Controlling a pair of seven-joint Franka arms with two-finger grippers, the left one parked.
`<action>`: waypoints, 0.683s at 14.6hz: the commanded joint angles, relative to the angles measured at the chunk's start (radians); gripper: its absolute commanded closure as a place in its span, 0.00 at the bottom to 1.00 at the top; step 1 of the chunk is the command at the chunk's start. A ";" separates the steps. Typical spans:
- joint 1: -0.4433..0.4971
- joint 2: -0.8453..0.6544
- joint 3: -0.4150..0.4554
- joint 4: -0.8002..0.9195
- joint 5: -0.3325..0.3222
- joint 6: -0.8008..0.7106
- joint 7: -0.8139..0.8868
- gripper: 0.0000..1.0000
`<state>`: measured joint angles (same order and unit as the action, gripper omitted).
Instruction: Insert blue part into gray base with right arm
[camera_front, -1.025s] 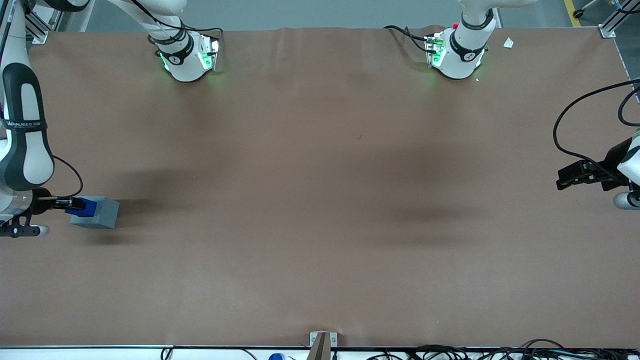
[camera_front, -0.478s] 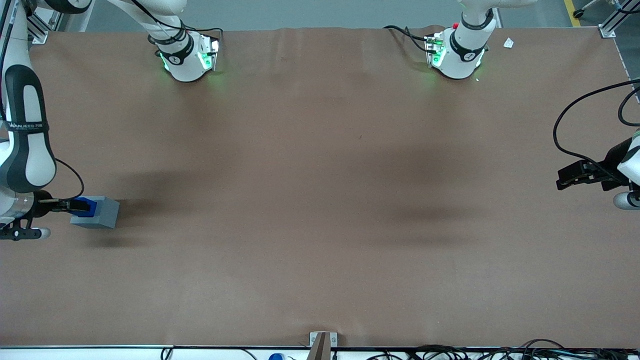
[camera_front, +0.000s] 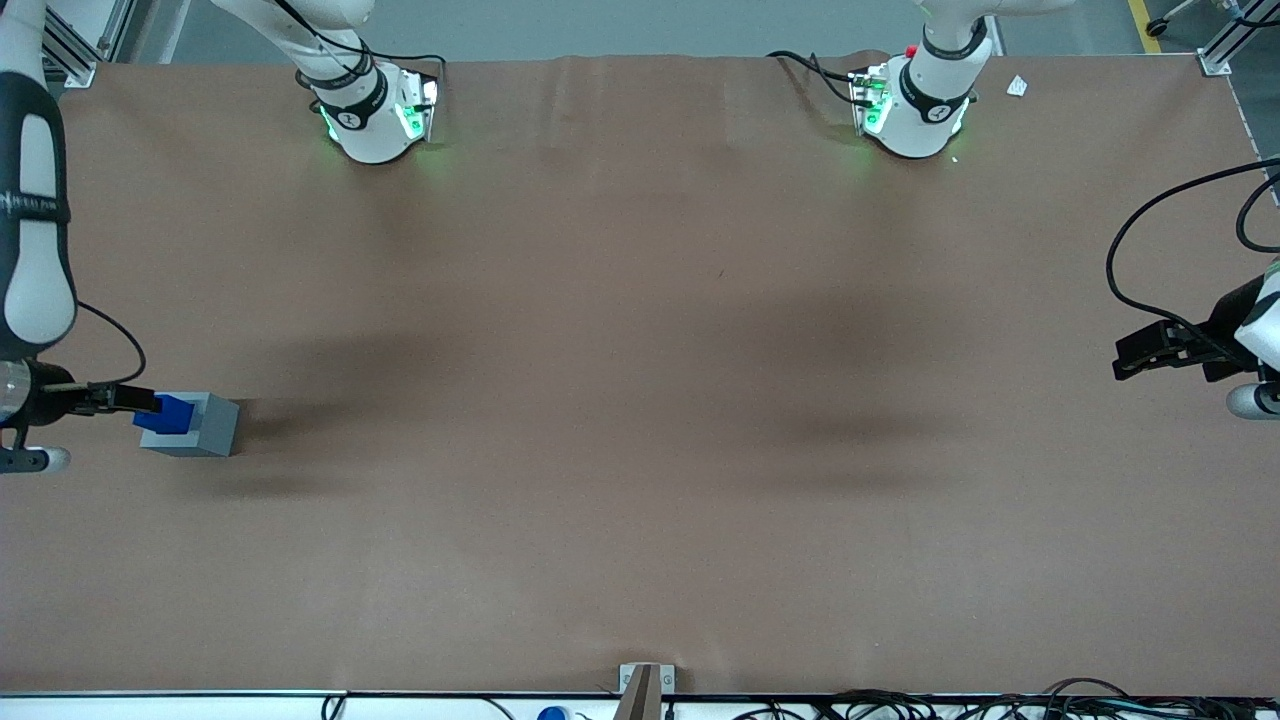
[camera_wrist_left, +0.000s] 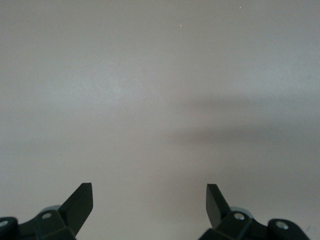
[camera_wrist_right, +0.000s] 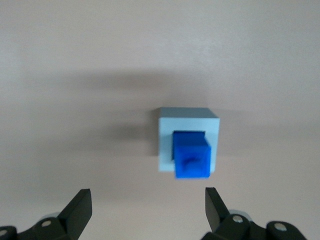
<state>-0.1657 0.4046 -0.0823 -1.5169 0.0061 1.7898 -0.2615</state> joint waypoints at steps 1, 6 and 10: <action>0.072 -0.136 -0.001 -0.031 -0.003 -0.061 0.065 0.00; 0.143 -0.259 0.002 -0.017 -0.002 -0.099 0.076 0.00; 0.175 -0.300 0.003 0.032 0.005 -0.191 0.152 0.00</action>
<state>-0.0070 0.1351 -0.0768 -1.4915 0.0063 1.6309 -0.1614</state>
